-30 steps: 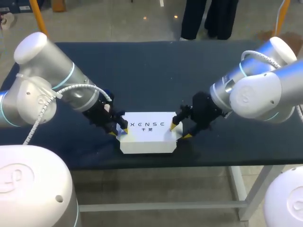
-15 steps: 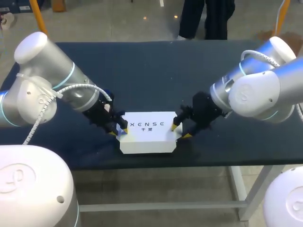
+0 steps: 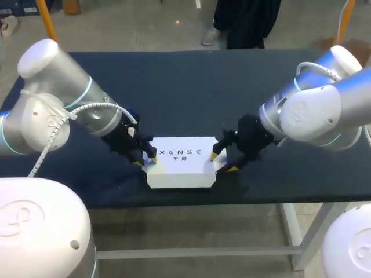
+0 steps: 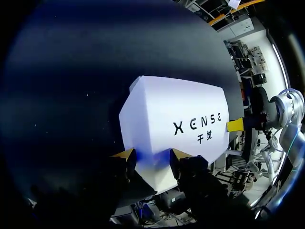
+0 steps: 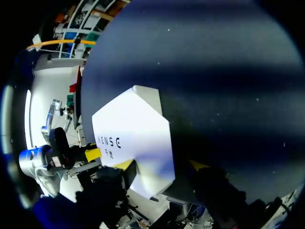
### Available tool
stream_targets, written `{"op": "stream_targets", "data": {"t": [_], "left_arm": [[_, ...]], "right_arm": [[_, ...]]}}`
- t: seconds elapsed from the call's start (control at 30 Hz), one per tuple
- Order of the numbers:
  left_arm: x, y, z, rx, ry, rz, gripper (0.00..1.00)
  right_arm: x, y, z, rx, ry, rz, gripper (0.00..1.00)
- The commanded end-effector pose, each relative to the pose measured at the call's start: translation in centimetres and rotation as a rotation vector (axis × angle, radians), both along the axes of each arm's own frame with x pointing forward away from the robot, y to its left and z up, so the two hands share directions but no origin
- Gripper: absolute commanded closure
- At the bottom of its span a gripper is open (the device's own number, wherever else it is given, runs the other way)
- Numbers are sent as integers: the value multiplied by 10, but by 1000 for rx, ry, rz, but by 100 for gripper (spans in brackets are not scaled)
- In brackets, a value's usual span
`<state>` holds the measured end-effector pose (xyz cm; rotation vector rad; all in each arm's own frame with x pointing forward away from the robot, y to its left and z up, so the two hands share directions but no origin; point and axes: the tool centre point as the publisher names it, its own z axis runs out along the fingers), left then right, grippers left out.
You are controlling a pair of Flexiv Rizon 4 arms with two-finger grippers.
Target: Assemble the packaging by folding the flat box into shape, placing the metal phone stand inside, and closing the box properly
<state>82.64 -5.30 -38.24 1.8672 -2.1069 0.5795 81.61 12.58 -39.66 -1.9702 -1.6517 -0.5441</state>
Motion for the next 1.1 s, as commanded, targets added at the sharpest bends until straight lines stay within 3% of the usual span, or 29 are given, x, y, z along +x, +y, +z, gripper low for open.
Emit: {"op": "stream_targets", "data": {"t": [0.03, 0.6, 0.8, 1.1], "left_arm": [[4, -4, -9, 2, 2, -1, 51], [5, -7, -9, 5, 8, 2, 50], [5, -7, -9, 2, 9, 0, 49], [3, -5, -10, -5, 12, 0, 47]], "right_arm": [[-3, -8, 3, -3, 5, -4, 26], [-17, -18, 45, 5, -45, 34, 27], [-8, -9, 45, 16, -72, 61, 35], [1, 7, 29, 19, -55, 114, 29]]}}
